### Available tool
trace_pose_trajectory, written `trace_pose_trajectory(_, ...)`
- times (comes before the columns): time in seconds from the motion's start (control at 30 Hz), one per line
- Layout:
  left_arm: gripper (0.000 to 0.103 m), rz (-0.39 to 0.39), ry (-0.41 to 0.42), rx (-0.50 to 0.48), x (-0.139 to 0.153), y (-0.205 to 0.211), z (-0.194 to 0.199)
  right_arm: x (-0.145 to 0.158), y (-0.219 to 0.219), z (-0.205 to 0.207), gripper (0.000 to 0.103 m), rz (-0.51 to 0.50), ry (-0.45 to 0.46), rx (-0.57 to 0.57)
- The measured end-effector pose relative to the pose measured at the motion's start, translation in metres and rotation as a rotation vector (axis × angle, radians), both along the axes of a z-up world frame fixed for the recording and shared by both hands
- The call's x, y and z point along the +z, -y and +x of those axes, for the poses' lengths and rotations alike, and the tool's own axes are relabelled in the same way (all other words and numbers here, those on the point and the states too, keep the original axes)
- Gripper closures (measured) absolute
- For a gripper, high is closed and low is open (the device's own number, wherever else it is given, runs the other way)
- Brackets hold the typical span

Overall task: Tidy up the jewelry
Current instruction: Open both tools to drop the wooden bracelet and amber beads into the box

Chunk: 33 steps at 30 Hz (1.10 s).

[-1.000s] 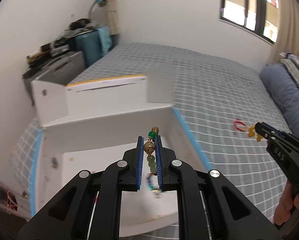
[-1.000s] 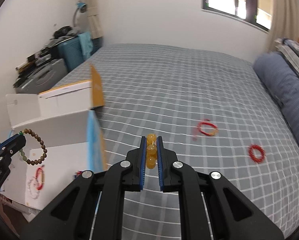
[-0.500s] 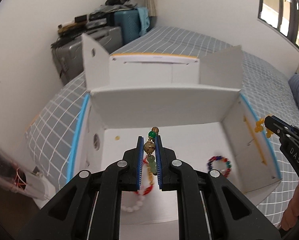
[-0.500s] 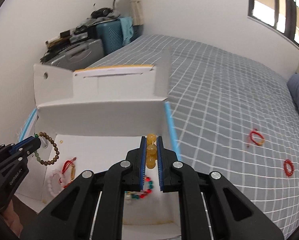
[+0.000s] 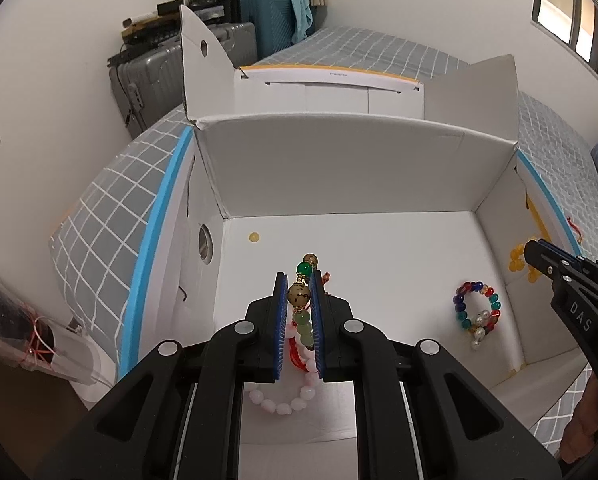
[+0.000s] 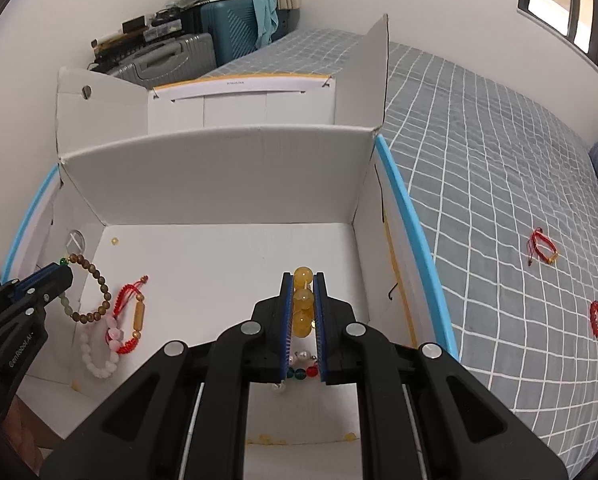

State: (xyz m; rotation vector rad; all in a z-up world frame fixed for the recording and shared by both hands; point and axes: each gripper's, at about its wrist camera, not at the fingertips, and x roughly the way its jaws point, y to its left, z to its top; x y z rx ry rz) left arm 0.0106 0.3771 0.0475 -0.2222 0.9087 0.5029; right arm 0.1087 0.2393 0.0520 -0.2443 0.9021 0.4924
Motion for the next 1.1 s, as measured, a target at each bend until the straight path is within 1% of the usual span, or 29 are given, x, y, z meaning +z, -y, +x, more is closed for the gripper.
trace_pose_trajectory(0.2,0.091,-0.003,-0.017,0.001,-0.003,0.0,0.001,-0.006,-0.007,-0.001,0.094,-0.021,-0.013,0.014)
trace_pose_trajectory(0.27,0.091,-0.011,-0.014,0.001,-0.002,0.0,0.001,-0.006,-0.008,-0.002,0.093,-0.022,-0.013,0.012)
trace_pose_trajectory(0.37,0.09,0.001,-0.006,-0.001,0.001,0.003,0.0,-0.003,-0.006,-0.003,0.093,-0.022,0.002,0.008)
trace_pose_trajectory(0.43,0.089,0.002,-0.001,-0.003,0.004,0.005,-0.001,0.0,-0.004,-0.004,0.086,-0.017,0.009,0.007)
trace_pose_trajectory(0.47,0.089,0.001,0.004,-0.004,0.006,0.006,-0.001,0.002,-0.002,-0.005,0.074,-0.012,0.02,0.002)
trace_pose_trajectory(0.5,0.085,0.0,0.009,-0.006,0.007,0.006,-0.002,0.005,0.0,-0.007,0.064,-0.007,0.034,-0.002)
trace_pose_trajectory(0.53,0.078,-0.001,0.017,-0.007,0.009,0.007,-0.003,0.008,0.002,-0.008,0.062,-0.004,0.042,-0.004)
trace_pose_trajectory(0.63,0.071,0.005,0.034,-0.007,0.014,0.012,-0.006,0.014,0.008,-0.01,0.053,0.011,0.051,-0.007)
trace_pose_trajectory(0.7,0.067,0.002,0.044,-0.014,0.017,0.015,-0.006,0.02,0.013,-0.011,0.035,0.028,0.065,-0.016)
trace_pose_trajectory(0.77,0.064,0.009,0.054,-0.018,0.02,0.018,-0.007,0.026,0.019,-0.011,0.027,0.045,0.079,-0.027)
trace_pose_trajectory(0.83,0.057,0.012,0.065,-0.017,0.023,0.021,-0.007,0.032,0.025,-0.011,0.022,0.055,0.087,-0.036)
trace_pose_trajectory(0.9,0.051,0.017,0.076,-0.015,0.027,0.024,-0.007,0.037,0.032,-0.01,0.016,0.065,0.097,-0.05)
trace_pose_trajectory(1.0,0.038,0.025,0.103,-0.022,0.033,0.031,-0.008,0.043,0.044,-0.009,0.011,0.066,0.109,-0.071)
trace_pose_trajectory(1.1,0.034,0.036,0.124,-0.034,0.04,0.04,-0.006,0.049,0.057,-0.008,0.01,0.077,0.12,-0.087)
